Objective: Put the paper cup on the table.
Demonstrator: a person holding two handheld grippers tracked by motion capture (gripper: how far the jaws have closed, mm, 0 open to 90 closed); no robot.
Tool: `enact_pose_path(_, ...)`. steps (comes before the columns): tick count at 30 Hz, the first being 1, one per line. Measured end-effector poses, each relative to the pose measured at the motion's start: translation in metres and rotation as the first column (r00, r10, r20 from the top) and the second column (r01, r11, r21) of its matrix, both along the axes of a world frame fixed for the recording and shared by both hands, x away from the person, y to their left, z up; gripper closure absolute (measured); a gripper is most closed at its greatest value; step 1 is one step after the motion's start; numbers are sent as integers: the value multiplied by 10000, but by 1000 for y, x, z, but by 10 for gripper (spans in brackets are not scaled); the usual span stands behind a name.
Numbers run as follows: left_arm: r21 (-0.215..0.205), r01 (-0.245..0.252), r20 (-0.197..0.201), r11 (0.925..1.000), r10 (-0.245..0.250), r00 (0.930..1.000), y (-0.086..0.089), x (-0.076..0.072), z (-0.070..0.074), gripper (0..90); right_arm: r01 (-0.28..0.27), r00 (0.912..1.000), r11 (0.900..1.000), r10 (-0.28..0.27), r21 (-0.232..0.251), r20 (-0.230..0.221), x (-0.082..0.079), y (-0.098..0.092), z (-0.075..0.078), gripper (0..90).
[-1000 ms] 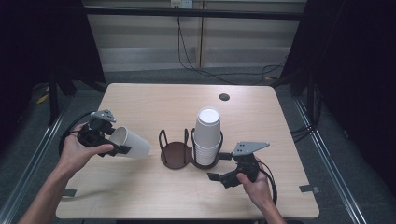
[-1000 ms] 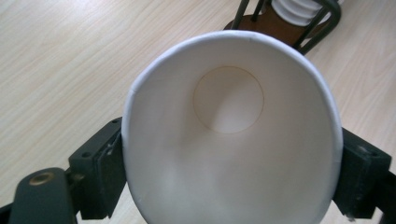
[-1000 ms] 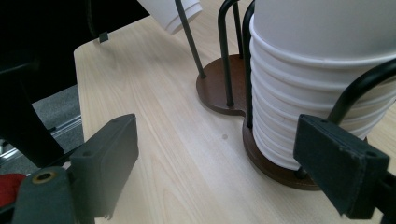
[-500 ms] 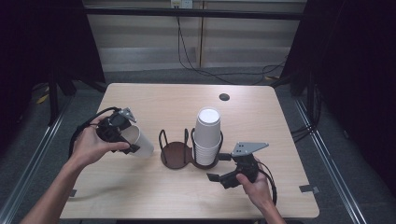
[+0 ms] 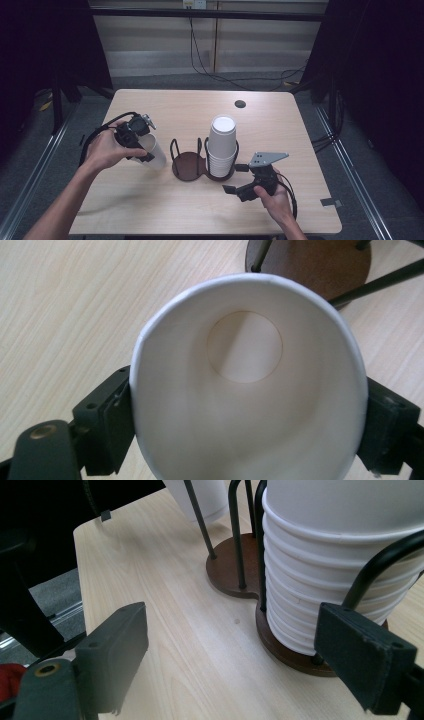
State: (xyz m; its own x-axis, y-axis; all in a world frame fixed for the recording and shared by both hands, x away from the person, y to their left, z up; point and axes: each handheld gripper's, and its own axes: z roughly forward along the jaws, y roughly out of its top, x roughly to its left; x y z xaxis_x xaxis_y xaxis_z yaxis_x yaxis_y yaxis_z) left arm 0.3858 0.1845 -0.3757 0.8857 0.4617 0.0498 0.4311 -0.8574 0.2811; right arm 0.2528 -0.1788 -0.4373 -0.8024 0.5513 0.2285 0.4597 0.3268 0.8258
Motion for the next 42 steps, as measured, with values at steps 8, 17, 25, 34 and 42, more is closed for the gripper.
enact_pose_path(8,271,85,-414,9996,-74,9991,-15,6,-13,131,87,9999,10000,-86,28,-116,2,-2,-3,143)
enact_pose_path(17,563,-170,-59,9983,174,9998,-27,12,-19,104,124,9998,9998,-122,137,-133,3,-2,-5,143)
enact_pose_path(25,509,-373,-30,9980,375,9993,-29,10,-21,82,153,9999,9998,-152,146,-55,2,-2,-5,144)
enact_pose_path(34,263,-808,-224,9964,814,9964,-29,14,-25,72,186,9998,9997,-185,168,-65,2,-1,-5,144)
enact_pose_path(42,-310,-918,-144,9953,914,9957,-23,11,-31,66,220,9997,9993,-216,309,-112,2,-2,-6,144)
